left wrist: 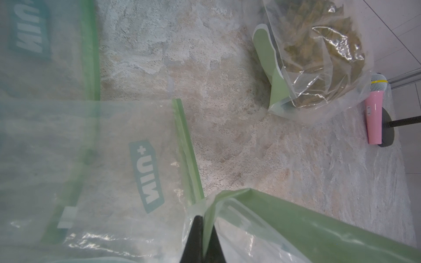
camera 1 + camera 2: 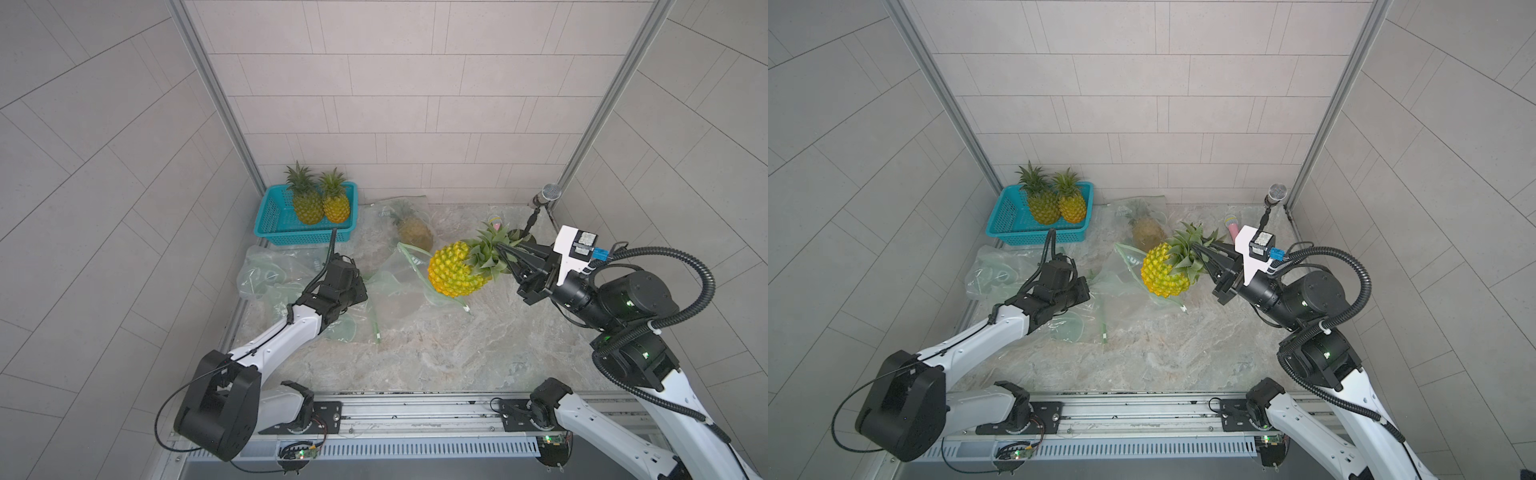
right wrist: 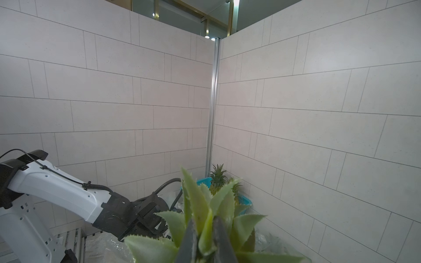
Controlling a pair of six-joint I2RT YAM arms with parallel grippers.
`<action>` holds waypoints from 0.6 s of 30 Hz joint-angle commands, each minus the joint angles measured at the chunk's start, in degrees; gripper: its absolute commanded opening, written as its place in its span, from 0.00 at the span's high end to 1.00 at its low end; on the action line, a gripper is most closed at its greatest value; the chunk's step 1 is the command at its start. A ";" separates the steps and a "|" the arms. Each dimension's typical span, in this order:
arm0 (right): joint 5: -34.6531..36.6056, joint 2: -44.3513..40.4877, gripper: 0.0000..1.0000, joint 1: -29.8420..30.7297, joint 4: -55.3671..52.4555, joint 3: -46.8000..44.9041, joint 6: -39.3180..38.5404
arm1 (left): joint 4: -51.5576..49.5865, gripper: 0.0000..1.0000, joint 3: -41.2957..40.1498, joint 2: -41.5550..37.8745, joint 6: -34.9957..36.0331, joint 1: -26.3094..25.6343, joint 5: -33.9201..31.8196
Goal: Open the zip-top bag and take out the pineapple
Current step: Pick up the pineapple from the zipper food storage bag, then place the zipper food storage bag at the center of the board.
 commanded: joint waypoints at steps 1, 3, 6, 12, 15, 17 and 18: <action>5.42 -1.67 1.00 -0.07 3.32 3.35 -2.82 | 0.47 1.00 2.50 -0.05 0.72 0.25 2.48; 9.10 -1.43 1.00 -0.03 0.61 4.42 -4.53 | 1.10 1.00 3.44 0.21 0.27 0.23 4.71; 14.60 -0.90 1.00 0.01 -3.76 6.10 -7.68 | 1.81 1.00 5.14 0.63 -1.22 0.01 7.78; 27.01 1.16 1.00 -0.05 -12.26 9.14 -13.59 | 2.72 1.00 8.12 0.43 -3.98 -3.47 8.78; 32.76 1.81 1.00 -0.04 -14.17 9.81 -16.05 | 2.16 1.00 8.80 0.13 -5.10 -5.11 6.70; 34.91 1.84 1.00 -0.05 -14.59 9.86 -17.39 | 2.06 1.00 8.65 0.02 -5.24 -5.49 5.30; 35.59 1.97 1.00 0.01 -14.87 10.03 -17.89 | 2.00 1.00 8.68 0.07 -5.56 -5.58 4.97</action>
